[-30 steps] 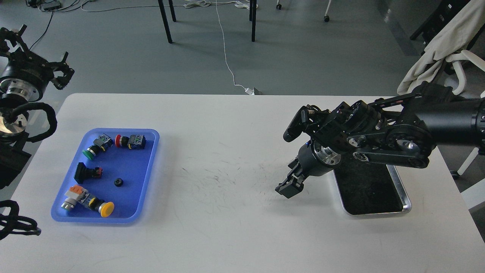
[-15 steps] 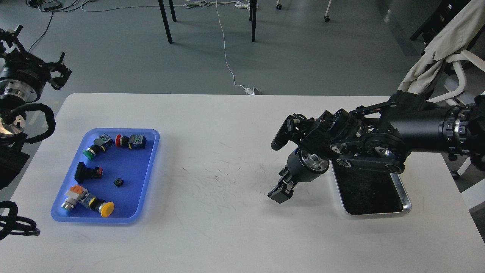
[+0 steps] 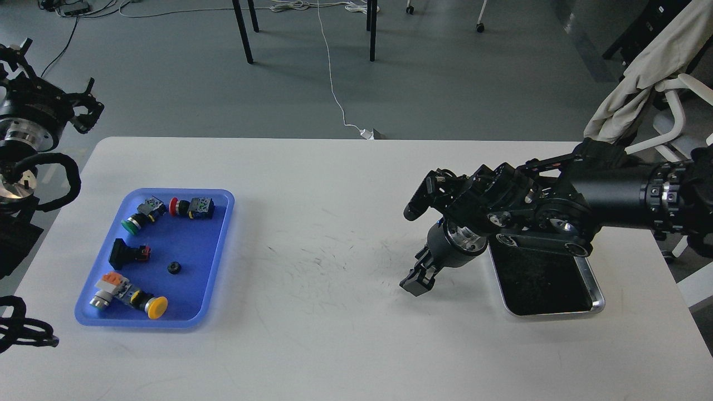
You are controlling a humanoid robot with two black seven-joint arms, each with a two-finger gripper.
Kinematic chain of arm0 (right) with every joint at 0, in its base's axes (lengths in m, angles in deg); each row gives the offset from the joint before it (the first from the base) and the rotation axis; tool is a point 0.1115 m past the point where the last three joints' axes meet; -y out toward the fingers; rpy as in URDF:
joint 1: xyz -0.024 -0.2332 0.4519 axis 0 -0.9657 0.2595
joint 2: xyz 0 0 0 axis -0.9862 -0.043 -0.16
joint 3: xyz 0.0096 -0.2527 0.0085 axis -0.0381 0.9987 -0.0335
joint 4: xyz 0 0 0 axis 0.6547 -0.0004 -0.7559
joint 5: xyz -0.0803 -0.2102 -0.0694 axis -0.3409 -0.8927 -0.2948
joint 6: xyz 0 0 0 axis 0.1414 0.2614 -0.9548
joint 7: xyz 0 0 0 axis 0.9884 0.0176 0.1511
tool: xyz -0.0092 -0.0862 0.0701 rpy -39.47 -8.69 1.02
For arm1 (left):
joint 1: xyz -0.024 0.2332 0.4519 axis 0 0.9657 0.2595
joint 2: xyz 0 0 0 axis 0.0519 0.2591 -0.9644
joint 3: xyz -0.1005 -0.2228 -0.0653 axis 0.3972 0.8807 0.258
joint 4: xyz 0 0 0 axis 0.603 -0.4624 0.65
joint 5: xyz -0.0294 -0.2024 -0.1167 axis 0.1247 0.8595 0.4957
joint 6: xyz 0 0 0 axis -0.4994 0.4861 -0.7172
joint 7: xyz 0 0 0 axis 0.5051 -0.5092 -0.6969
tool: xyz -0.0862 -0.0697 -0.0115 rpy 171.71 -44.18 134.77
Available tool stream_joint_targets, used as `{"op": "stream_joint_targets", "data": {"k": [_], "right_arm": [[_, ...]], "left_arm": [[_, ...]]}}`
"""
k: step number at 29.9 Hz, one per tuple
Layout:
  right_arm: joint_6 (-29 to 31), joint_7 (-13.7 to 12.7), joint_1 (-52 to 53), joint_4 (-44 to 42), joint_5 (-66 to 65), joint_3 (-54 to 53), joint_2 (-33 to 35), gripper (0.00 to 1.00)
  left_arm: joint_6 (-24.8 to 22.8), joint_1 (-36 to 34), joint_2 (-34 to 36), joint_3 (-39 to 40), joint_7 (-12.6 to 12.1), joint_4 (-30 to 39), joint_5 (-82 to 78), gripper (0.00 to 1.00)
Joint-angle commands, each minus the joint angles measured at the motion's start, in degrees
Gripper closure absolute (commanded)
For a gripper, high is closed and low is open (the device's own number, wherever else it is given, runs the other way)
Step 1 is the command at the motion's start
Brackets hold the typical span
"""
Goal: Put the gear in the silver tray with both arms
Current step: 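Lower the right gripper onto the black gear and close it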
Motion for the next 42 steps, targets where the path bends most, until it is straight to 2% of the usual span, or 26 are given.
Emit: {"op": "stream_joint_targets", "data": {"k": [1, 10, 19, 21, 23, 29, 34, 42], "right_arm": [[0.1, 0.3, -0.2, 0.0, 0.0, 0.0, -0.4, 0.36], [0.9, 1.0, -0.2, -1.0, -0.1, 0.6, -2.0, 0.50], [1.2, 1.1, -0.2, -1.4, -0.1, 0.8, -2.0, 0.53], [1.6, 1.5, -0.2, -1.4, -0.2, 0.9, -2.0, 0.59], [2.0, 2.4, 0.0, -1.2, -0.2, 0.8, -2.1, 0.60], [2.2, 2.5, -0.1, -1.4, -0.2, 0.9, -2.5, 0.60], [2.2, 2.7, 0.0, -1.5, -1.4, 1.6, -2.5, 0.65], [3.1, 3.4, 0.5, -1.2, -1.5, 1.8, -2.6, 0.66]], "left_arm": [[0.0, 0.2, -0.1, 0.1, 0.0, 0.0, 0.0, 0.01], [0.0, 0.3, -0.1, 0.1, 0.0, 0.0, 0.0, 0.01], [0.0, 0.4, -0.1, 0.0, 0.1, 0.0, 0.0, 0.01], [0.0, 0.4, -0.1, 0.0, 0.0, 0.0, 0.0, 0.01], [0.0, 0.4, 0.0, 0.1, 0.0, -0.1, 0.0, 0.01], [0.0, 0.4, -0.1, 0.0, 0.0, -0.1, 0.0, 0.01], [0.0, 0.7, -0.1, 0.1, 0.0, -0.1, 0.0, 0.01], [0.0, 0.7, 0.0, 0.0, 0.0, -0.1, 0.0, 0.01]]}}
